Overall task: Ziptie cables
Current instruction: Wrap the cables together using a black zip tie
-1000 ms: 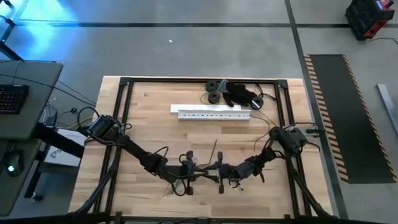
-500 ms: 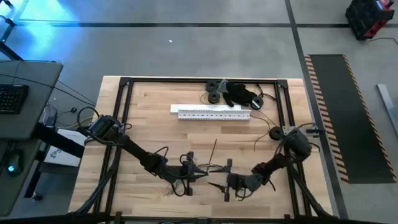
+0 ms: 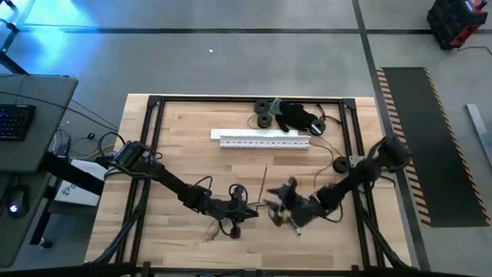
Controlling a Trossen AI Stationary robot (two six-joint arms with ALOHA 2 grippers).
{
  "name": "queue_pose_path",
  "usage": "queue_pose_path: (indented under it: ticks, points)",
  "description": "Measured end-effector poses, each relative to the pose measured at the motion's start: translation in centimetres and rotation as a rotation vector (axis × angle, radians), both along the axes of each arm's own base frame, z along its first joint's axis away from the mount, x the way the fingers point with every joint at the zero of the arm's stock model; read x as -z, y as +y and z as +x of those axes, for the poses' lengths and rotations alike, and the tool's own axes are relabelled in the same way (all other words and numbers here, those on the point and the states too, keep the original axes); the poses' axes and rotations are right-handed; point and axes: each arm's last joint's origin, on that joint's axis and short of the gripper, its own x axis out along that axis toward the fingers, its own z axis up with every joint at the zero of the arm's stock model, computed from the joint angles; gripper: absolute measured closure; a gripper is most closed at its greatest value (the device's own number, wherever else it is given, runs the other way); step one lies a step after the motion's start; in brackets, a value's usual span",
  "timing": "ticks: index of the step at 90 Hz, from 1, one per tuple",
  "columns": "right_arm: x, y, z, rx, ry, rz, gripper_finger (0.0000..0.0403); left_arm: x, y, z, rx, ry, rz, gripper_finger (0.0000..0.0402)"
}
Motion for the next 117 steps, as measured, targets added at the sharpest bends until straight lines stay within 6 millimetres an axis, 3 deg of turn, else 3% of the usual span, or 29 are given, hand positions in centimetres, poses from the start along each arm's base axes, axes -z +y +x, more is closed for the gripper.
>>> queue_pose_path:
  ticks: [24,67,93,117]
  points:
    - [2.2,-4.3,2.0,0.022,0.124,0.037,0.0228,1.4,-0.1,0.1,-0.010,0.018,-0.005,0.0401]
    - [2.5,-10.2,3.3,0.083,0.182,0.056,0.0229,1.4,-0.3,0.0,-0.002,0.013,0.002,0.0401]
    - [2.0,-10.9,4.1,-0.062,0.141,0.118,0.0253,1.3,-0.4,0.0,0.003,0.006,0.008,0.0401]
    - [1.9,-8.4,3.8,-0.158,0.156,0.009,0.0362,1.2,-0.4,0.0,-0.003,-0.009,0.013,0.0401]
